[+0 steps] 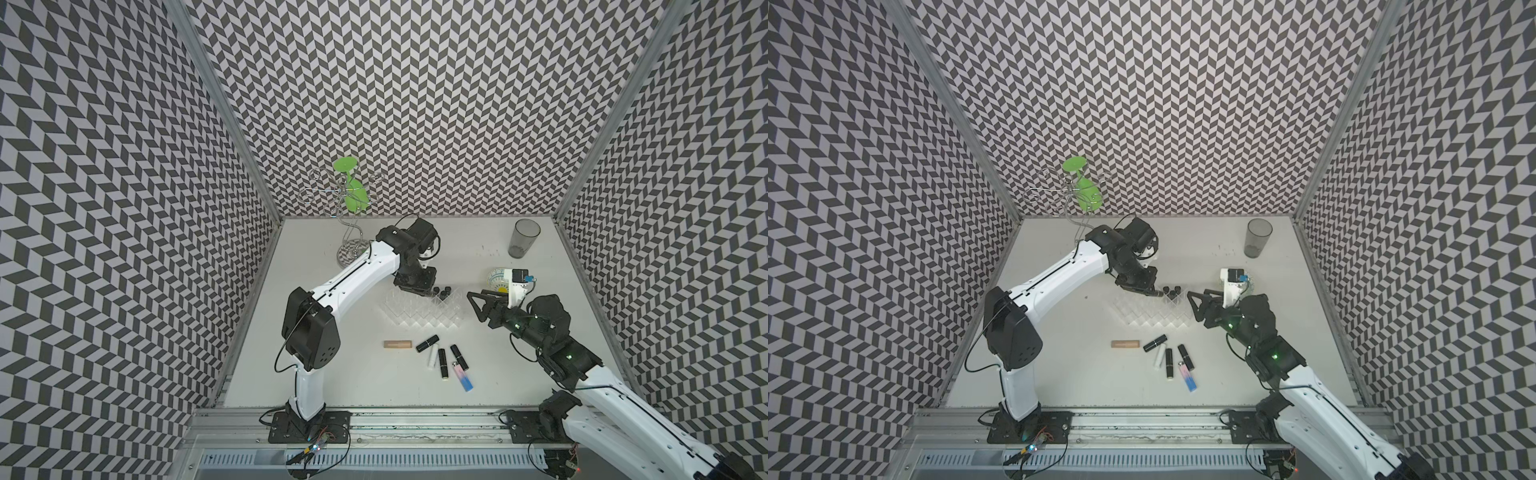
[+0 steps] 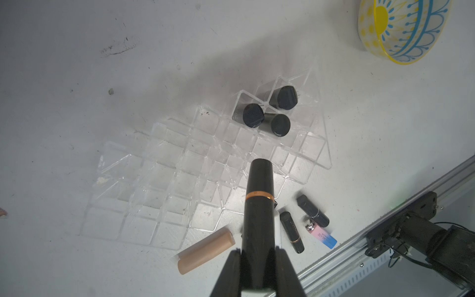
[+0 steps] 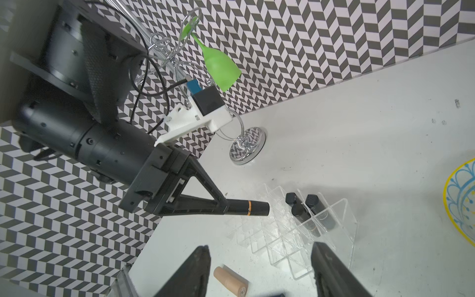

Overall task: Arrange the lipsticks in the organizer
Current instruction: Place the lipstick in the storage box.

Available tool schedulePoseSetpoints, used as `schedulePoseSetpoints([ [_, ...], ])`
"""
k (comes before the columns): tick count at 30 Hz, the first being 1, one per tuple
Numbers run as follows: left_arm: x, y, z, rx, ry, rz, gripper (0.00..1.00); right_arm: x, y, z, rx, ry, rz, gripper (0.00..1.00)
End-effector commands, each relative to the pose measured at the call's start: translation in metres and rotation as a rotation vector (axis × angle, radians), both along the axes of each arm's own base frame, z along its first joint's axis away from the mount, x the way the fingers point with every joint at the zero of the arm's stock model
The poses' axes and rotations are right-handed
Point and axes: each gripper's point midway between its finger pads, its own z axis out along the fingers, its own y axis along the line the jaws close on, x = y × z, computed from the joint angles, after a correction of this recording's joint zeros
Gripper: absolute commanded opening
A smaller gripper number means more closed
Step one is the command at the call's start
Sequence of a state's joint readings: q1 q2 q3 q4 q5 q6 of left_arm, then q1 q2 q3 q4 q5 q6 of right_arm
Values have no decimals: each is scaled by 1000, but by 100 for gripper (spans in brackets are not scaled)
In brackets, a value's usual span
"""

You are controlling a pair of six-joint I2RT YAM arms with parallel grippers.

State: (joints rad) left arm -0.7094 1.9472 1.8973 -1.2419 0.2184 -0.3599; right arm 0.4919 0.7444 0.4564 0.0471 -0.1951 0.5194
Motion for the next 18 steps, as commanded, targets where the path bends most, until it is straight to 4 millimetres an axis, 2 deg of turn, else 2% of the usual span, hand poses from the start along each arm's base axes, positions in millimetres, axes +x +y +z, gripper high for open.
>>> schedulePoseSetpoints([
  [1, 7, 0, 2, 46, -22, 20, 0, -3, -1, 13, 20, -57, 11, 67],
  [3, 9, -4, 1, 31, -19, 12, 0, -5, -2, 15, 28, -66, 17, 67],
  [8, 16, 6, -18, 124, -16, 34, 0, -9, -4, 17, 36, -80, 18, 67],
  [13, 22, 4, -16, 124, -36, 36, 0, -12, -4, 18, 45, -91, 23, 67],
  [18, 20, -2, -32, 138, -5, 18, 0, -13, -3, 18, 51, -96, 33, 67],
])
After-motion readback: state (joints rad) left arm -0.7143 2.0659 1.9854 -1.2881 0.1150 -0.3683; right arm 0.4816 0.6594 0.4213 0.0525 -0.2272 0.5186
